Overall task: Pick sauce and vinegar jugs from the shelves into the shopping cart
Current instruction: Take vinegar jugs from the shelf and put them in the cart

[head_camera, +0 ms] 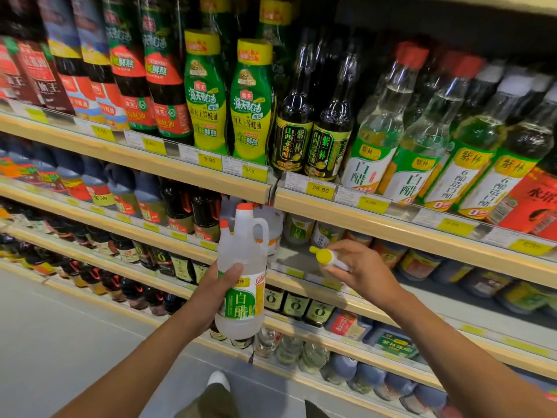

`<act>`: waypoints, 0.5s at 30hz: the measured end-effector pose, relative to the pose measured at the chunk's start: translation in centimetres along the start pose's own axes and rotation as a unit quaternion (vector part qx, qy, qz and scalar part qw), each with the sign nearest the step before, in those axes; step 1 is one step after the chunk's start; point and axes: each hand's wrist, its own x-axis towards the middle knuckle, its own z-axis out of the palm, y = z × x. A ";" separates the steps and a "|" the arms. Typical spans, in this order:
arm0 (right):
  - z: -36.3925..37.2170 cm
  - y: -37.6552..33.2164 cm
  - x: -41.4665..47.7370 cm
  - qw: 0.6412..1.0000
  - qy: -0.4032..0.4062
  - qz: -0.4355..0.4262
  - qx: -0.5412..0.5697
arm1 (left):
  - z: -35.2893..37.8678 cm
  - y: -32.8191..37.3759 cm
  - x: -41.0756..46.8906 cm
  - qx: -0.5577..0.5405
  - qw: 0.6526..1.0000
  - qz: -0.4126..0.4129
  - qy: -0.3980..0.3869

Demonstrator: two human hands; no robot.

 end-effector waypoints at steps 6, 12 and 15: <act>1.3 2.3 0.9 0.994 0.020 0.091 0.048 | -0.7 -0.8 1.0 -0.002 1.000 0.004 0.008; 0.5 4.1 0.9 0.915 0.062 0.353 0.185 | -1.0 -1.4 1.3 -0.004 1.000 -0.005 0.016; 0.1 5.7 0.7 0.869 0.066 0.446 0.203 | -0.8 -1.5 1.4 -0.004 1.000 -0.015 0.013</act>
